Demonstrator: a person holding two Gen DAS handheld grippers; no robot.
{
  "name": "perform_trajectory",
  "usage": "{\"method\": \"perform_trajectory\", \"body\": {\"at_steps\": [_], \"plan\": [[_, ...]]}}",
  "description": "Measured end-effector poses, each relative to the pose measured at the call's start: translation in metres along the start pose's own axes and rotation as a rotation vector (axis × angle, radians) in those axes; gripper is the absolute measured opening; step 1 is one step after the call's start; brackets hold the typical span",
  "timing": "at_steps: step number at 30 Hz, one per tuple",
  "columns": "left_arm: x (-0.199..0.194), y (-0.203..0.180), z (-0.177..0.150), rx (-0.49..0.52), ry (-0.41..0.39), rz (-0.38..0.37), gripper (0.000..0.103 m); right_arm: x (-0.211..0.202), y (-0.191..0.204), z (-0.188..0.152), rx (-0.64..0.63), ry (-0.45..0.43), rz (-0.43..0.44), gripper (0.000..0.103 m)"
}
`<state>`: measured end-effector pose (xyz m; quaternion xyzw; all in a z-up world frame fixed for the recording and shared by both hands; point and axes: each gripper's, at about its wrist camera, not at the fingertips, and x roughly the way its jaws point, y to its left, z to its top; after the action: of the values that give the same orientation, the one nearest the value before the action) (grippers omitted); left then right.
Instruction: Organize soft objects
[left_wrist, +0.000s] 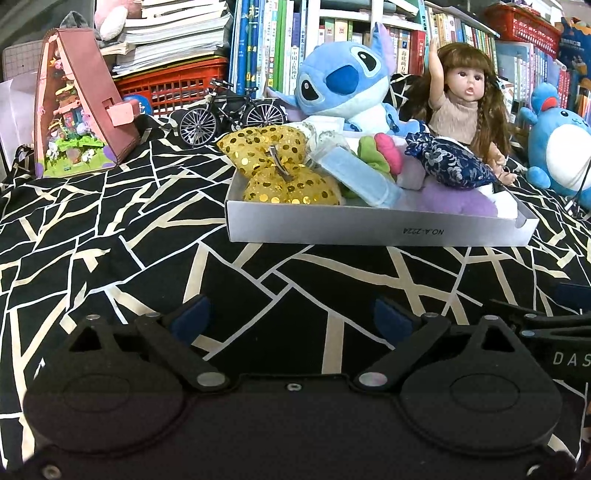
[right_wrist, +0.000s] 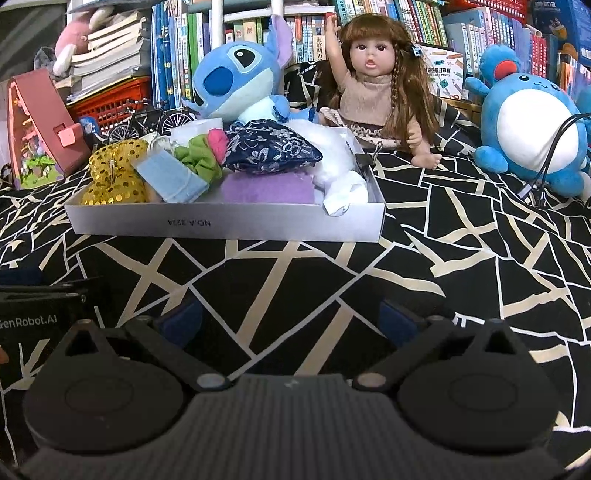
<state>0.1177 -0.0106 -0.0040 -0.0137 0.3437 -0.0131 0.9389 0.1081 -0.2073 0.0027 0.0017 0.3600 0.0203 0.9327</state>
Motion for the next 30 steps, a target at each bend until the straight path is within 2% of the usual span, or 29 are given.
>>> {"method": "perform_trajectory", "body": {"at_steps": [8, 30], "plan": [[0.0036, -0.0015, 0.0006, 0.011, 0.014, 0.001, 0.103, 0.0018, 0.0023, 0.0001, -0.015, 0.008, -0.011, 0.103], [0.0048, -0.0024, 0.0003, 0.016, 0.017, 0.009, 0.103, 0.0021, 0.0026, 0.0, -0.013, 0.009, -0.01, 0.103]]}}
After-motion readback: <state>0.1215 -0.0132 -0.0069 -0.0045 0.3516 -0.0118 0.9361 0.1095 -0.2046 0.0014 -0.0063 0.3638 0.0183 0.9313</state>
